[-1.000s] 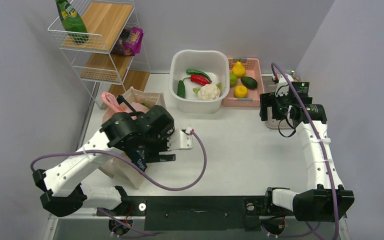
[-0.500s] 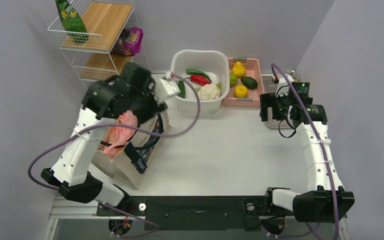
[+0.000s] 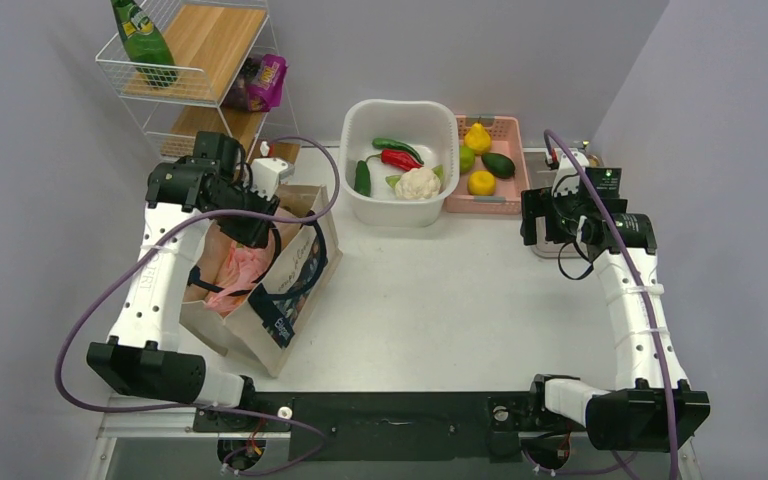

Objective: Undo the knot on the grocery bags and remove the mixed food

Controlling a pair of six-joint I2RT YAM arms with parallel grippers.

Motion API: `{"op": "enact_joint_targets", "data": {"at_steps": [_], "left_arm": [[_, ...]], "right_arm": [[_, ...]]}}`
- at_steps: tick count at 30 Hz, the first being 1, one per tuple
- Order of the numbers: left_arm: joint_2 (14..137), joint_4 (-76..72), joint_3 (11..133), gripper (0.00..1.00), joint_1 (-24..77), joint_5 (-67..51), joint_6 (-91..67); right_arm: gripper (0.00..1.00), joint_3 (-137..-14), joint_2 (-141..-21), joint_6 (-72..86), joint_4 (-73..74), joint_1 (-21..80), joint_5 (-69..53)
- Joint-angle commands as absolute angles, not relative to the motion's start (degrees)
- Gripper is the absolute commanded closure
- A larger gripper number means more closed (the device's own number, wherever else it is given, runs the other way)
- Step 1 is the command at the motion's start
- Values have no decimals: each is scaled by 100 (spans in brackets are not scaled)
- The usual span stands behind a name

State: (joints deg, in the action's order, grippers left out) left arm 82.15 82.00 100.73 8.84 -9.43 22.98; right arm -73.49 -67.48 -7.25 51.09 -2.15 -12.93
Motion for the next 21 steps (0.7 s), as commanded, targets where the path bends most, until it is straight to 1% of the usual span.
{"op": "enact_joint_targets", "data": {"at_steps": [1,4,6,10,12,14,17,19,20,21], "left_arm": [[7794,7457,9487,76,846,-1847,1737],[7775,7219,9099,75,848,-2041,1543],[7779,7115,8933,72,861,-2190,1468],[7772,7006,8627,56,972,-2382,1338],[7731,6928,8474,52,1010,-2469,1277],[7690,6845,8345,50,1023,-2464,1201],[7680,6804,8222,50,1025,-2455,1181],[7673,6810,8192,52,1020,-2489,1144],[7668,6831,8222,61,1024,-2501,1141],[7667,6856,8342,66,1022,-2498,1150]], "right_arm": [[13,-7277,-6584,-774,5027,-171,-1258],[13,-7272,-6593,-782,5027,-169,-1231],[13,-7307,-6603,-784,5027,-170,-1204],[13,-7346,-6637,-791,5027,-174,-1188],[13,-7345,-6656,-791,5027,-176,-1187],[13,-7340,-6667,-791,5026,-174,-1198],[13,-7355,-6712,-791,5027,-167,-1223],[13,-7375,-6736,-791,5027,-171,-1233],[13,-7388,-6743,-791,5027,-174,-1236],[13,-7417,-6753,-791,5027,-171,-1234]]}}
